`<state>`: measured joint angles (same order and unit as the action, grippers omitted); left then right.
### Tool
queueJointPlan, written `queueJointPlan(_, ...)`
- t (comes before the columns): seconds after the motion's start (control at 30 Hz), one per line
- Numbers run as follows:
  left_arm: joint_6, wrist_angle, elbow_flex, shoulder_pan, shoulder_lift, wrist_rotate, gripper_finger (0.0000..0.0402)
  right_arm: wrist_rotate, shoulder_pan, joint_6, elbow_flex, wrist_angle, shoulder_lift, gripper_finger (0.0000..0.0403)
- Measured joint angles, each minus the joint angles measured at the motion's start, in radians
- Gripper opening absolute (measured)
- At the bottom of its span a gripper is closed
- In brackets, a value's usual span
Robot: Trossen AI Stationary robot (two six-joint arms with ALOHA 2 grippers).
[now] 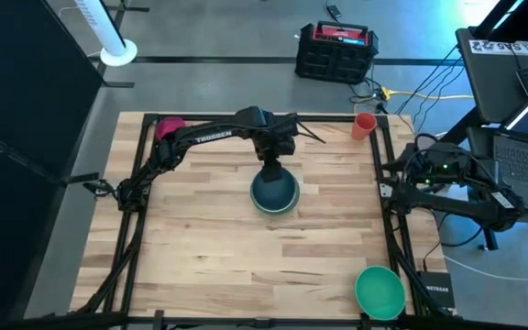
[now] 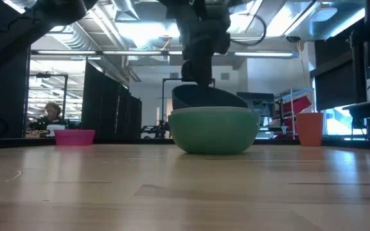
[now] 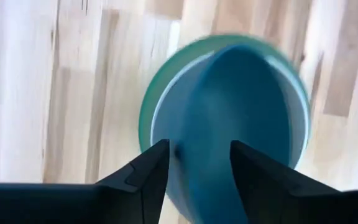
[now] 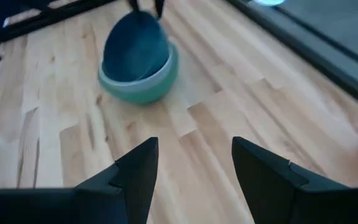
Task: Nest bowls inside each other
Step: Stack the blue on top of the light green bowl
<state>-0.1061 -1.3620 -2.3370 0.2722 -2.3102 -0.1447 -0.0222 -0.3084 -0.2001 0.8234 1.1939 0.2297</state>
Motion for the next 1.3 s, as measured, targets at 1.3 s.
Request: queueJointPlan(1.3, -0.022, 0.263, -0.022, -0.060, 0.015, 0.085, 0.0149, -0.130, 0.000, 0.023, -0.069, -0.065, 0.005, 0.0193)
